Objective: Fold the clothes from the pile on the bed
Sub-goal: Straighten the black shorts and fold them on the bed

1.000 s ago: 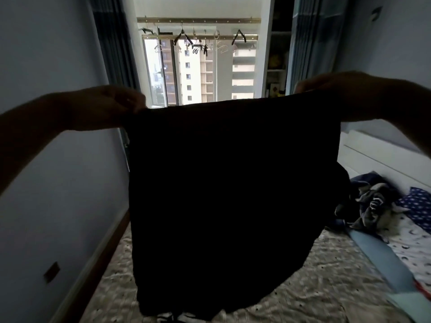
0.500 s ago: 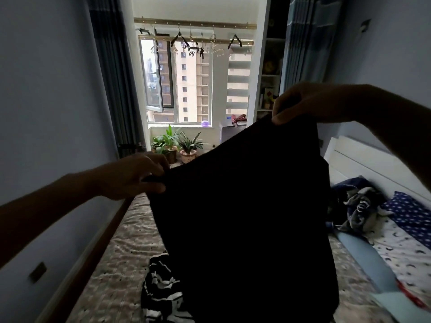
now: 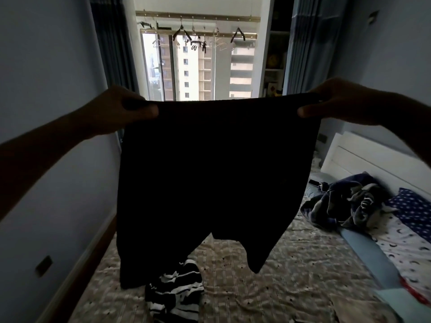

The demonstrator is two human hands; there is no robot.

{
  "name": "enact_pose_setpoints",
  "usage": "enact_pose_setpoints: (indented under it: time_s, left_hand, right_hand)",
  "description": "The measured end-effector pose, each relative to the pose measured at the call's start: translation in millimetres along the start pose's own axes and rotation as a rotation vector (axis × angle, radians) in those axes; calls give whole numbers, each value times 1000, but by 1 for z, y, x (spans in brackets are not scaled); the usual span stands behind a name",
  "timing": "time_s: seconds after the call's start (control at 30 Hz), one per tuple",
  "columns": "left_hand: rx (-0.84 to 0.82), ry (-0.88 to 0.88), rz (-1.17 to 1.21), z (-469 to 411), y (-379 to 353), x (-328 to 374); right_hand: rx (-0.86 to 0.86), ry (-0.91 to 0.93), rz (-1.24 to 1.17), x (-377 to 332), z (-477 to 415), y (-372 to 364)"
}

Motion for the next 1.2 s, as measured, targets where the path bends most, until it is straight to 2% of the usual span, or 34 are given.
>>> enact_pose_setpoints:
  time_s: [0.1,0.23,0.33,0.4,0.5,0.6,0.67,0.83,0.97,1.0,1.07,1.1,1.13,1.2]
  left_hand:
    - [-18,-24,-17,-2,-7,3]
    - [24,24,113,-7,-6,-17]
    - [21,130,160,-16,-10,-37]
    - [-8,275,182,-19,-23,-54]
    - [20,472,218,-22,-47,-67]
    - [51,523,257,-26,-71,-61]
    - [54,501,282,-29,-85,-47]
    - [14,386,469,-32,-121,6]
    - [-6,176,454,-21,-135,15]
    - [13,151,437,-19,-133,10]
    - [46,140,413,-15,-126,2]
    - [52,138,432,-14,-124,0]
    - [52,136,458,-13,-123,-2]
    - [45,141,486,-12,-122,-9]
  right_hand:
    - [-41,32,-227,-1,-6,-5]
    - [-109,31,-498,-5,-14,-23]
    - [-151,-11,-512,-6,-16,-46]
    - [-63,-105,-483,9,-25,-57]
    - [118,-359,-570,41,-35,-76]
    - [86,-452,-708,39,-39,-111]
    - [51,-417,-787,19,-43,-133]
    - [39,-200,-926,-41,-56,-168]
    - [-1,-47,-1081,-61,-57,-170]
    - [66,23,-1009,-59,-57,-162]
    - [327,145,-670,-46,-56,-133]
    - [405,161,-511,-35,-56,-126]
    - [392,166,-427,-24,-60,-127]
    - [153,101,-576,7,-72,-155]
Point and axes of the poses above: each hand's wrist, its own z-axis away from the middle knuckle, its own y-axis out of the back of the hand, x = y × z, the point moved 9 cm from there along -z, towards the middle knuckle, and after that the axes turned 3 degrees about -x, right-handed, at the moved point
